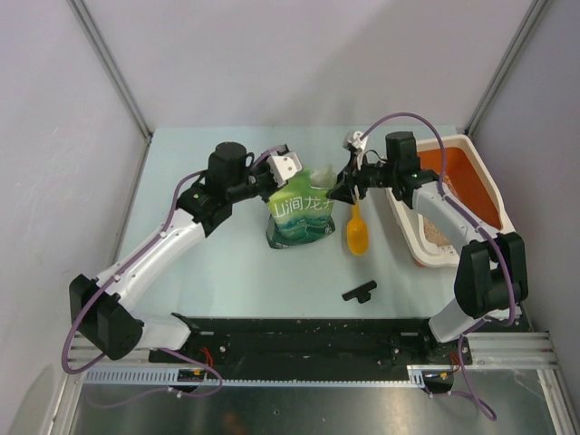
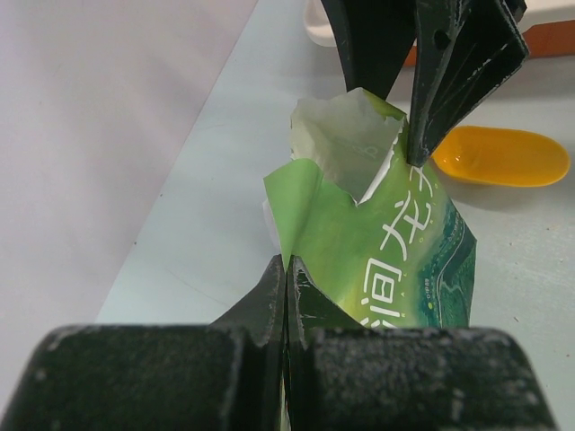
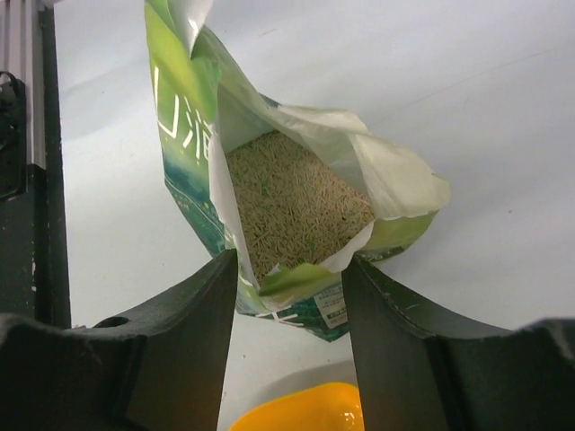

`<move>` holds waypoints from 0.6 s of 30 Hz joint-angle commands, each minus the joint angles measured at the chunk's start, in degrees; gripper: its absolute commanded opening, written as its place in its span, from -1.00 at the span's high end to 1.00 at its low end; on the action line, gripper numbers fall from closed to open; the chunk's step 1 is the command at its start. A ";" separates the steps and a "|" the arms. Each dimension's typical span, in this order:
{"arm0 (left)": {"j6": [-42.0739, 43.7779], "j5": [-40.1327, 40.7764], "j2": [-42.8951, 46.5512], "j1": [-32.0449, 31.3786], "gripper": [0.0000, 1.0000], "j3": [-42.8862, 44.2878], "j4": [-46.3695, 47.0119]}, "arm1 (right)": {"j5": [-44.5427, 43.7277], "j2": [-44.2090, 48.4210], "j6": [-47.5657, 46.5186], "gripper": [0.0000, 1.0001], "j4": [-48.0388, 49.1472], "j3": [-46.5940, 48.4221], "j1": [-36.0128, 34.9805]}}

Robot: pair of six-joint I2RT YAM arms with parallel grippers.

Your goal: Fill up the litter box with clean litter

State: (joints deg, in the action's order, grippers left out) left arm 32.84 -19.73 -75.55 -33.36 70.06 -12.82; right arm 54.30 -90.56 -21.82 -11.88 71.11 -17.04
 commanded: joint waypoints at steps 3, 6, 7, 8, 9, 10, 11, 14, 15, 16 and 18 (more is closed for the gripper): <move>-1.81 -0.14 2.78 -0.21 1.00 0.34 5.35 | 1.33 1.27 4.33 0.00 6.95 -0.01 -1.95; -1.99 -0.31 2.69 -0.21 1.00 0.25 5.35 | 1.77 0.92 5.12 0.13 7.75 -0.01 -2.47; -1.99 -0.23 2.51 -0.21 1.00 0.16 5.35 | 1.86 0.74 5.12 0.16 7.66 -0.01 -2.47; -1.90 -0.31 2.60 -0.21 1.00 0.25 5.35 | 1.86 0.65 4.95 0.17 7.57 -0.01 -2.65; -1.99 -0.23 2.69 -0.21 0.99 0.25 5.35 | 1.68 0.65 4.95 0.19 7.49 -0.10 -2.56; -1.90 -0.05 2.60 -0.21 1.00 0.16 5.35 | 1.51 0.65 4.78 0.20 7.40 -0.10 -2.65; -1.82 0.04 2.60 -0.21 1.00 0.16 5.35 | 1.51 0.74 4.60 0.22 7.40 -0.27 -2.56; -1.46 0.30 2.78 -0.21 1.00 0.07 5.35 | 1.16 0.48 4.42 0.31 7.57 -0.18 -2.48; -1.38 0.39 2.78 -0.12 1.00 0.07 5.35 | 1.16 0.39 4.42 0.36 7.66 -0.18 -2.47; -1.38 0.48 2.78 -0.21 1.00 0.16 5.35 | 1.16 0.30 4.51 0.40 7.66 -0.18 -2.47; -1.72 0.83 2.86 -0.21 1.00 0.51 5.35 | 1.33 -0.05 4.77 0.52 8.10 -0.18 -2.47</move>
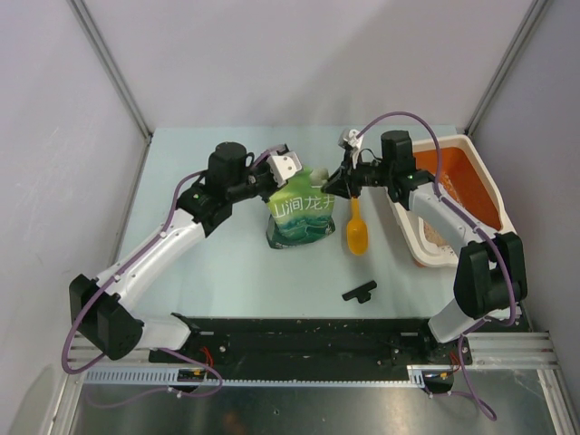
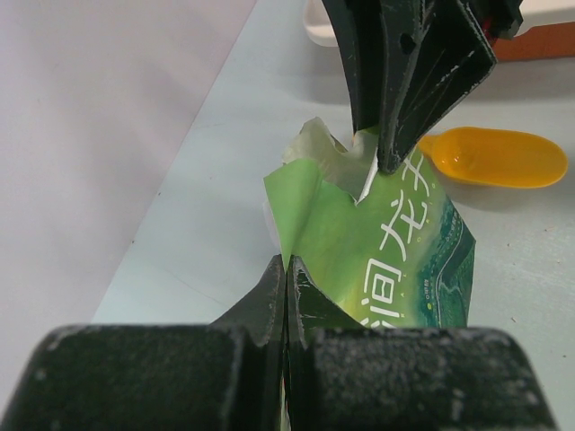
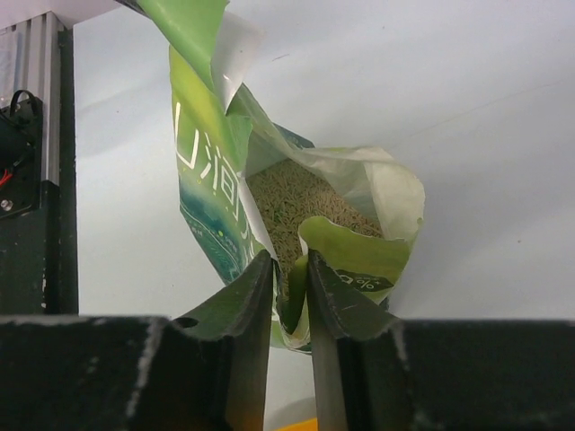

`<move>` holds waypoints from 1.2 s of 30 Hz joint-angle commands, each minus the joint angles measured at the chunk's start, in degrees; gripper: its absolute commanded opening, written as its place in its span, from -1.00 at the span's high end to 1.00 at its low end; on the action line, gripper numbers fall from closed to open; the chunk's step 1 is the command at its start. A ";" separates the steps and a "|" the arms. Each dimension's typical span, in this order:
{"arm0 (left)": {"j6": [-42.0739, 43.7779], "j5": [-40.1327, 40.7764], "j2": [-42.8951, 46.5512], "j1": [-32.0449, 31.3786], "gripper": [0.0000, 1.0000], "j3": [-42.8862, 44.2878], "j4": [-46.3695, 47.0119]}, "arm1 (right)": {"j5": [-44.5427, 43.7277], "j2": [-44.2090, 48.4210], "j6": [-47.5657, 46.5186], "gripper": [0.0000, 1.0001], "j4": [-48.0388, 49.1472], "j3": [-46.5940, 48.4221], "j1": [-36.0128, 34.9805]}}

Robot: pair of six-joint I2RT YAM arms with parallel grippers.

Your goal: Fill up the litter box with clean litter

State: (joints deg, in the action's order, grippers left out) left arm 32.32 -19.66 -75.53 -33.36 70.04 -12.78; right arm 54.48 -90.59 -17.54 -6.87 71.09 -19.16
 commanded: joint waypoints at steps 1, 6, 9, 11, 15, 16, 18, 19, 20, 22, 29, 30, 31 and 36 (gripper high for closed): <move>-1.81 1.29 2.75 -0.21 0.98 1.58 5.30 | 1.16 -0.20 0.84 0.54 3.62 -0.16 -0.35; -7.79 2.17 3.02 0.93 0.49 7.03 5.30 | 0.89 -0.73 2.16 0.70 5.20 -0.25 -0.44; -9.02 1.56 2.75 1.55 0.40 10.37 5.30 | 0.63 -1.34 2.33 0.78 5.73 -0.16 -0.44; -9.29 1.55 1.27 2.16 0.36 12.75 5.30 | 0.63 -1.44 2.51 0.83 5.99 -0.16 -0.35; -11.56 0.78 -4.53 5.84 0.45 16.61 5.30 | 0.45 -1.52 3.30 0.87 6.26 -0.16 -0.44; -12.44 -0.28 -6.11 8.29 0.50 18.10 5.22 | 0.45 -1.35 3.21 0.87 6.26 -0.16 -0.35; -13.50 -2.04 -11.64 10.24 0.71 19.34 5.30 | 0.37 -1.26 2.87 0.87 6.26 -0.16 -0.35; -13.94 -3.96 -13.75 11.73 0.83 20.74 5.13 | 0.28 -1.17 2.69 0.87 6.26 -0.16 -0.35; -14.90 -4.85 -17.77 12.27 1.00 21.71 5.22 | 0.19 -1.17 2.60 0.87 6.26 -0.16 -0.35; -15.26 -10.27 -21.75 13.41 1.00 24.25 5.22 | 0.02 -1.08 2.25 0.87 6.17 -0.25 -0.35; -17.63 -25.14 -32.74 12.98 1.00 27.61 5.22 | -1.39 -0.82 -0.04 0.87 5.38 -0.07 -0.35; -17.90 -26.56 -33.28 12.54 1.00 27.87 5.30 | -1.57 -0.91 -0.39 0.88 5.03 -0.07 -0.35; -18.16 -27.61 -33.63 12.19 1.00 27.96 5.22 | -1.74 -1.08 -0.56 0.87 4.85 -0.07 -0.35; -21.06 -33.94 -34.34 10.25 1.00 26.65 5.22 | -2.97 -0.82 -2.85 0.88 3.36 -0.07 -0.35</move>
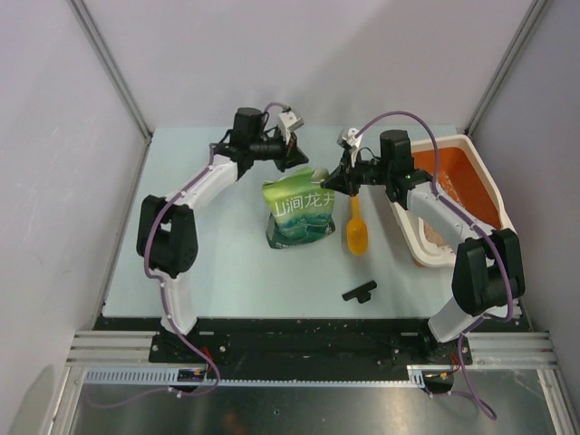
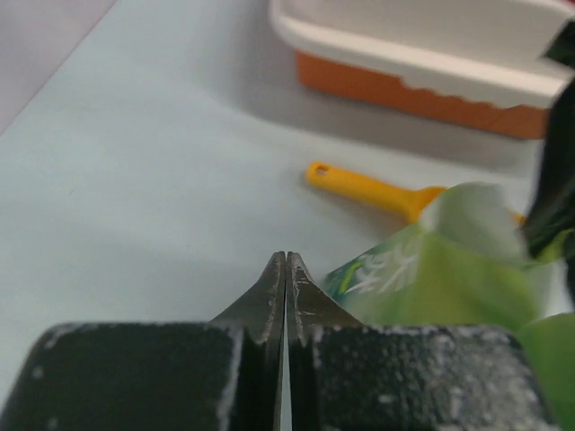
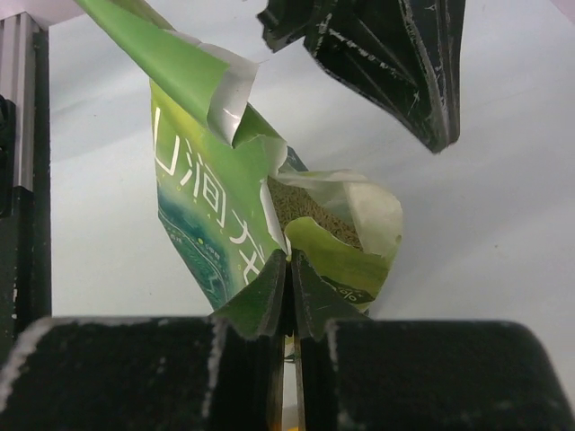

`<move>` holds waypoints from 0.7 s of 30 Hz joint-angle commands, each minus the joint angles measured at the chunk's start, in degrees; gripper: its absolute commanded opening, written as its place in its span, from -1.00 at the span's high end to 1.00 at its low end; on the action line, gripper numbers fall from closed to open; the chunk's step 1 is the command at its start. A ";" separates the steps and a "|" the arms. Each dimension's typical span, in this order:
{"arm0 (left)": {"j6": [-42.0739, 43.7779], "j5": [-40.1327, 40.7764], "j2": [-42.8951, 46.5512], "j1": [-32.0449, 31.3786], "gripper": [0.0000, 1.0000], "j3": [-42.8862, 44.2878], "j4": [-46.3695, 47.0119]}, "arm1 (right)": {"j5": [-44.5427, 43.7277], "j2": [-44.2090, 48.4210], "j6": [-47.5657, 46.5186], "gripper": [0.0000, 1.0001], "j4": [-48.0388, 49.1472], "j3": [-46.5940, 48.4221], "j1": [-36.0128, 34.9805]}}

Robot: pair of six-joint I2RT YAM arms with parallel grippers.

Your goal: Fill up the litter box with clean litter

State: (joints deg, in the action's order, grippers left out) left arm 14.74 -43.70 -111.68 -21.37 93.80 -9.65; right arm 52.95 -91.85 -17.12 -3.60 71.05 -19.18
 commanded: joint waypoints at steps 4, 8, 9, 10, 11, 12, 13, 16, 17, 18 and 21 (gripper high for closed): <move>-4.37 -11.93 2.87 -3.24 1.00 0.86 2.09 | -2.50 0.97 -4.85 0.88 -1.24 -0.03 -0.07; -4.63 -13.42 3.05 -4.30 1.00 -0.46 2.00 | -3.03 1.06 -4.85 0.87 -1.24 -0.12 0.37; -4.81 -13.51 3.05 -4.56 1.00 -0.72 2.00 | -3.11 0.98 -4.93 0.87 -1.33 -0.12 0.63; -5.07 -14.04 3.13 -4.56 1.00 -0.81 2.09 | -3.55 0.97 -5.28 0.86 -1.33 -0.03 0.81; -5.16 -14.30 3.13 -4.65 1.00 -0.81 2.09 | -3.81 0.89 -5.55 0.86 -1.67 -0.12 0.90; -5.42 -14.74 3.22 -4.65 1.00 -0.81 2.09 | -4.08 0.97 -5.72 0.86 -1.94 -0.12 1.07; -5.69 -15.53 3.22 -4.65 1.00 -0.81 2.00 | -4.78 0.89 -6.16 0.84 -2.20 -0.12 1.25; -5.95 -16.33 3.48 -4.65 1.00 -1.25 2.09 | -5.83 0.80 -6.52 0.79 -2.12 -0.12 1.69; -6.04 -16.33 3.57 -4.65 1.00 -1.34 2.18 | -5.84 0.89 -6.52 0.78 -1.77 -0.12 1.60; -6.04 -16.33 3.57 -4.65 1.00 -1.51 2.09 | -5.93 1.06 -6.52 0.77 -1.59 -0.12 1.69; -6.04 -16.76 3.84 -4.65 1.00 -1.34 2.09 | -7.50 2.11 -8.01 0.76 -2.03 -0.12 1.34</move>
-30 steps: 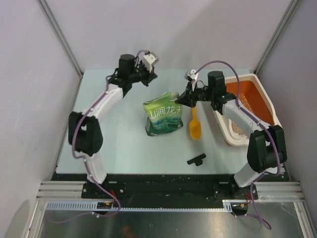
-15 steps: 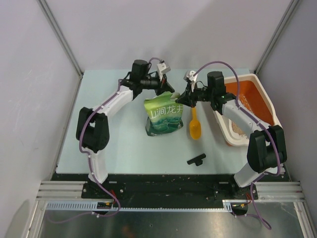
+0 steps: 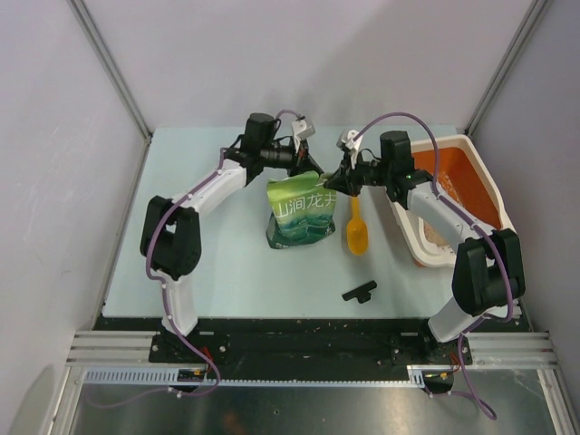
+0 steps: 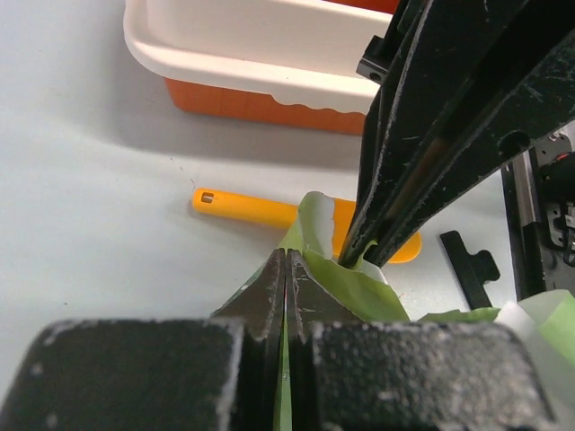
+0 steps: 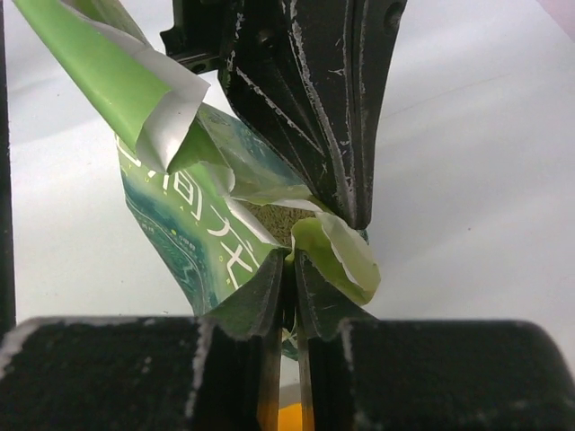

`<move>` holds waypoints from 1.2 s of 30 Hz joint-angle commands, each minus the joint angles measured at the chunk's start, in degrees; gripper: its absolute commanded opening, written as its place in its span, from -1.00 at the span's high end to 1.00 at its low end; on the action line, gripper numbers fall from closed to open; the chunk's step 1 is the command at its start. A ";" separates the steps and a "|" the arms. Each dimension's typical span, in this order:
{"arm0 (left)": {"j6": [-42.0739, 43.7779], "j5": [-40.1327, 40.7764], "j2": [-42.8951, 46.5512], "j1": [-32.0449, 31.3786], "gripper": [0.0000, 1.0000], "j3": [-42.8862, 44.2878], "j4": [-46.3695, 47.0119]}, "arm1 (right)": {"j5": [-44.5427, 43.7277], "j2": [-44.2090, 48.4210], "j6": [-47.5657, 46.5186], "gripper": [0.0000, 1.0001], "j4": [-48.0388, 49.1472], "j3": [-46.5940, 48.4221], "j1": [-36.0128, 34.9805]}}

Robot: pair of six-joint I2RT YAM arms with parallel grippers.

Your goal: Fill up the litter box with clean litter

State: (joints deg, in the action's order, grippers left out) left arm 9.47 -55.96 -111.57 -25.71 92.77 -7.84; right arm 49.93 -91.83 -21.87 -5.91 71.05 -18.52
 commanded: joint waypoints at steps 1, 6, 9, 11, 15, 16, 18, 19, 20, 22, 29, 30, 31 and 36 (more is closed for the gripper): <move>-0.86 -4.59 3.55 -0.30 1.00 -0.22 0.28 | -4.49 2.18 -3.96 0.75 -0.23 -0.12 0.51; 0.19 0.75 4.16 0.14 1.00 -0.57 0.28 | -3.97 3.32 -3.01 0.66 -2.08 -0.12 1.56; 0.72 3.92 4.69 1.45 1.00 -0.57 0.28 | -3.53 3.68 -2.48 0.45 -2.96 -0.12 2.53; 0.90 5.07 5.04 2.77 1.00 -0.31 0.28 | -3.26 3.68 -2.30 0.24 -2.97 -0.12 2.88; -1.12 6.92 6.36 5.58 1.00 -0.31 0.28 | -1.69 2.63 0.67 -0.04 -1.04 -0.12 3.75; -1.65 7.10 6.80 6.11 1.00 -0.66 0.19 | -0.55 1.58 1.90 -0.09 0.97 -0.12 4.11; -2.53 7.62 8.20 7.60 1.00 -1.89 -0.07 | 4.18 0.52 3.84 -0.20 2.92 -0.12 5.33; -2.62 8.41 8.73 8.04 1.00 -2.41 -0.68 | 4.82 0.08 4.72 -0.22 4.23 -0.12 5.51; -2.53 8.76 9.26 8.83 1.00 -3.29 -1.21 | 5.69 -0.62 4.56 -0.23 4.59 -0.12 5.52; -1.31 9.55 10.93 9.45 1.00 -3.91 -3.49 | 7.46 -1.33 4.90 -0.26 5.29 -0.12 5.52; 7.57 14.02 14.10 12.35 1.00 -4.00 -12.99 | 15.62 -5.63 10.34 -0.31 16.27 -0.12 5.78; 9.40 14.82 14.71 12.62 1.00 -4.00 -13.52 | 16.16 -6.68 11.14 -0.32 17.33 -0.03 5.69; 10.12 15.70 14.80 12.97 1.00 -3.92 -14.57 | 16.68 -7.04 12.02 -0.31 19.86 -0.03 5.69; 13.55 18.87 15.68 14.38 1.00 -3.56 -16.86 | 18.53 -9.85 19.64 -0.32 28.13 -0.12 5.60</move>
State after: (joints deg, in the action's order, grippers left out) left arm 17.54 -40.25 -99.09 -12.67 88.82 -21.10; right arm 64.90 -100.07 -9.56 11.18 71.05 -12.88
